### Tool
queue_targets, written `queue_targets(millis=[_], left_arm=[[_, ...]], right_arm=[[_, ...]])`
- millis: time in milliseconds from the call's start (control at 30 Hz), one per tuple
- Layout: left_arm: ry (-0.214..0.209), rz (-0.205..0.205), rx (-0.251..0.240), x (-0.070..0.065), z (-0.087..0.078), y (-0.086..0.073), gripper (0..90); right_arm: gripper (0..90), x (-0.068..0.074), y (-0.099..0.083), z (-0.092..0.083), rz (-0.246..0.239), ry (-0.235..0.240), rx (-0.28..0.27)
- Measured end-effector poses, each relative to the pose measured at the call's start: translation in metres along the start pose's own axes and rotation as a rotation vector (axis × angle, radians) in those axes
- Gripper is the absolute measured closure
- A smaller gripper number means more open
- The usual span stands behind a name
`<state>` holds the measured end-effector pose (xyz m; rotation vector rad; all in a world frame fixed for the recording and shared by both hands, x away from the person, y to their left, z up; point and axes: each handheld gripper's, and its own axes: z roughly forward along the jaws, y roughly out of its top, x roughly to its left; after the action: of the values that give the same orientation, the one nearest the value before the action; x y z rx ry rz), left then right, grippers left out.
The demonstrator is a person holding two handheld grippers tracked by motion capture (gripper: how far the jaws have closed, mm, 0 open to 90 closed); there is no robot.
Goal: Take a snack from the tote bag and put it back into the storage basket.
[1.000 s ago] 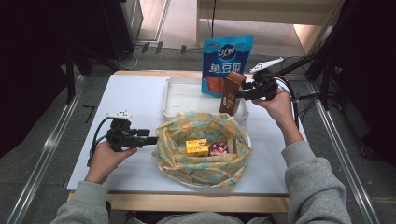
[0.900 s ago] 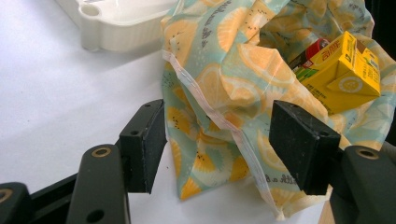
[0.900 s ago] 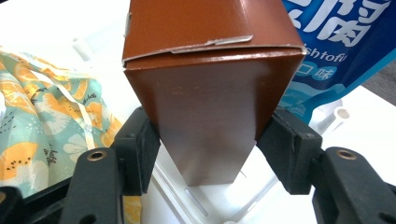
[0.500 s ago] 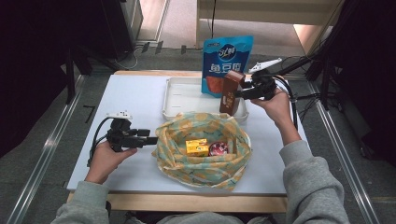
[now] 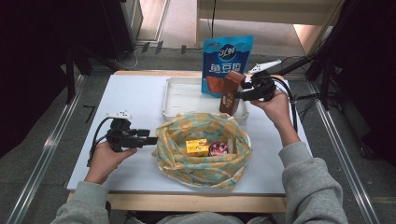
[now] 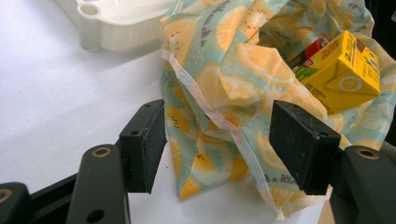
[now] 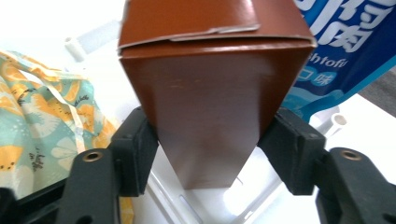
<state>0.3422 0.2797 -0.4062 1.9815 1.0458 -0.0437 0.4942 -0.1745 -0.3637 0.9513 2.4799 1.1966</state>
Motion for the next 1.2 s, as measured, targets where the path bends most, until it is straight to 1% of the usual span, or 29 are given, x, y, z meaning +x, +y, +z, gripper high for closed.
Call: queue_targets(millis=[33,67,100,200,267,467,500,567,667,767,900,1000,1100,1167,1200], left_arm=[[0.000,0.002,0.000,0.000,0.000,0.000,37.5],[0.000,0.002,0.000,0.000,0.000,0.000,37.5],[0.000,0.001,0.000,0.000,0.000,0.000,37.5],[0.002,0.001,-0.001,0.000,0.000,0.000,37.5],[0.001,0.001,-0.001,0.000,0.000,0.000,37.5],[0.003,0.001,-0.002,0.000,0.000,0.000,37.5],[0.002,-0.002,-0.004,0.000,0.000,0.000,37.5],[-0.001,-0.001,-0.003,0.000,0.001,0.000,37.5],[-0.001,-0.002,-0.004,0.000,0.001,0.001,37.5],[-0.002,0.000,-0.003,0.000,0.001,0.000,37.5],[0.005,-0.002,-0.001,0.000,0.001,0.000,37.5],[-0.001,0.000,-0.003,0.000,0.001,0.000,37.5],[0.001,-0.001,-0.002,0.000,0.001,0.000,37.5],[0.004,0.003,-0.002,0.000,0.000,0.000,37.5],[0.005,-0.002,-0.002,0.000,-0.001,0.000,37.5]], right_arm=[[33.7,0.001,-0.001,0.001,0.011,0.004,0.010],[33.7,0.001,-0.001,0.001,0.011,0.004,0.010],[31.0,0.002,-0.003,0.002,0.017,0.005,0.010],[29.7,0.003,-0.004,0.000,0.021,0.004,0.006],[28.1,0.004,-0.005,-0.004,0.032,0.009,0.000],[27.8,0.008,-0.005,-0.011,0.030,0.021,-0.019],[27.9,0.011,-0.006,-0.015,0.040,0.023,-0.032],[28.0,0.011,-0.007,-0.016,0.039,0.024,-0.037],[28.4,0.012,-0.008,-0.016,0.036,0.019,-0.037],[28.6,0.012,-0.011,-0.016,0.042,0.024,-0.030],[29.7,0.013,-0.015,-0.017,0.048,0.032,-0.033],[29.8,0.013,-0.015,-0.018,0.048,0.034,-0.041],[29.7,0.014,-0.016,-0.017,0.054,0.030,-0.041],[29.6,0.014,-0.021,-0.017,0.067,0.030,-0.039],[29.6,0.014,-0.021,-0.017,0.067,0.030,-0.039]])
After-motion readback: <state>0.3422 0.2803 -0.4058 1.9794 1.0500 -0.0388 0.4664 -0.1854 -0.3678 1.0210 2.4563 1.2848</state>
